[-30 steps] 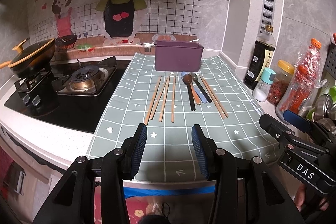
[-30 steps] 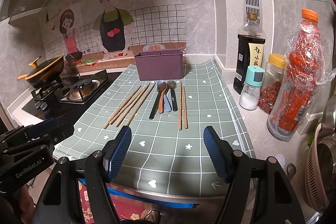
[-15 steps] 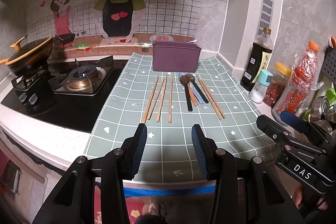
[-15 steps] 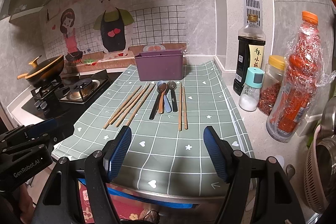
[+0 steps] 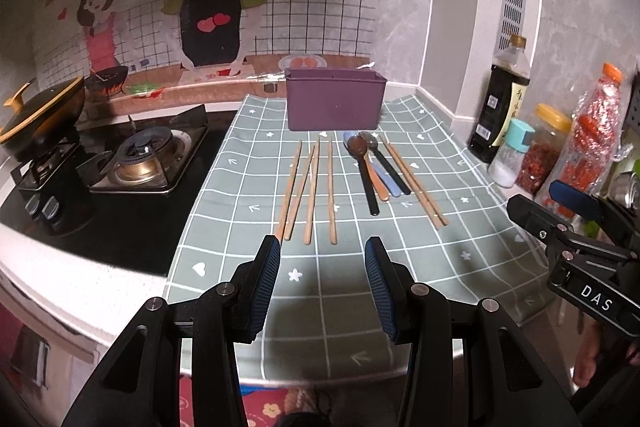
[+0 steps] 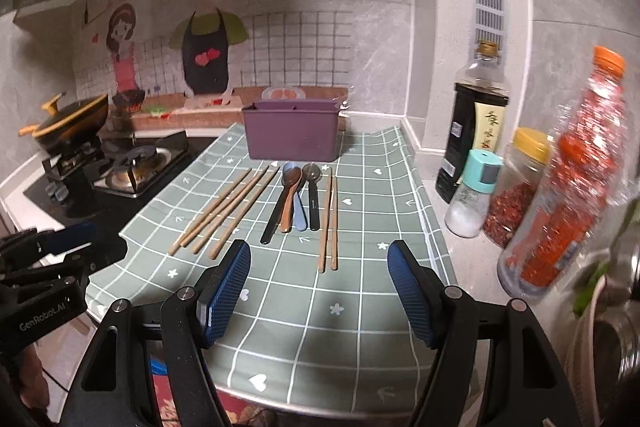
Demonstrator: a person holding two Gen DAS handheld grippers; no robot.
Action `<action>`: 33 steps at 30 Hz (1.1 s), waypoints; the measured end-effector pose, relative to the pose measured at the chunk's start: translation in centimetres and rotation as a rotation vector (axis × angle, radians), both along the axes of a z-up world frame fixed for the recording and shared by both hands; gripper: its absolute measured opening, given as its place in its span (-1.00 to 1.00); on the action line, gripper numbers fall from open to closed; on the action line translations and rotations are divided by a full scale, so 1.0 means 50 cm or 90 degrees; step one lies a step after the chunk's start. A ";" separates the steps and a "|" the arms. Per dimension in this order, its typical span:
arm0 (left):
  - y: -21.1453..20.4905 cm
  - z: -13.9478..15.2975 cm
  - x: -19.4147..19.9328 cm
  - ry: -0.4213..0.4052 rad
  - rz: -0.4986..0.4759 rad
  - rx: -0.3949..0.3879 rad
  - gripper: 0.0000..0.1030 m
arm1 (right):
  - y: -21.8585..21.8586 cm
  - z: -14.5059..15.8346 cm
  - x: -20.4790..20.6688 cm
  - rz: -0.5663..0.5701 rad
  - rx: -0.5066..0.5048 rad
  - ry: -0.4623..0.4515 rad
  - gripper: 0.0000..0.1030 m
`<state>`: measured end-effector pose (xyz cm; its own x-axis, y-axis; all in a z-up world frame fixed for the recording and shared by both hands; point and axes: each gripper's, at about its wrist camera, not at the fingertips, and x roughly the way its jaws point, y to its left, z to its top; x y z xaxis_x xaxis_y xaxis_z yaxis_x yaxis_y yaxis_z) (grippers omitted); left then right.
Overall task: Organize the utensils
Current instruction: 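Move left tool to the middle wooden chopsticks while right tool approaches chopsticks beside the spoons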
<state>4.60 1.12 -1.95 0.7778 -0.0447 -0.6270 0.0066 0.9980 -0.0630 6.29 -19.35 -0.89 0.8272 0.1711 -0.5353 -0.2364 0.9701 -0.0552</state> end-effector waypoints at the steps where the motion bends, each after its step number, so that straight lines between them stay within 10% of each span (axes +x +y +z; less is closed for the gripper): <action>1: 0.005 -0.002 0.012 0.004 0.000 -0.005 -0.12 | 0.002 -0.003 0.011 0.003 -0.006 0.006 0.34; 21: 0.141 -0.029 0.248 0.039 -0.011 -0.073 -0.12 | 0.102 -0.054 0.299 0.002 -0.049 0.109 0.04; 33: 0.095 -0.097 0.289 0.100 -0.151 -0.129 -0.21 | 0.048 -0.063 0.313 -0.069 -0.041 0.147 -0.11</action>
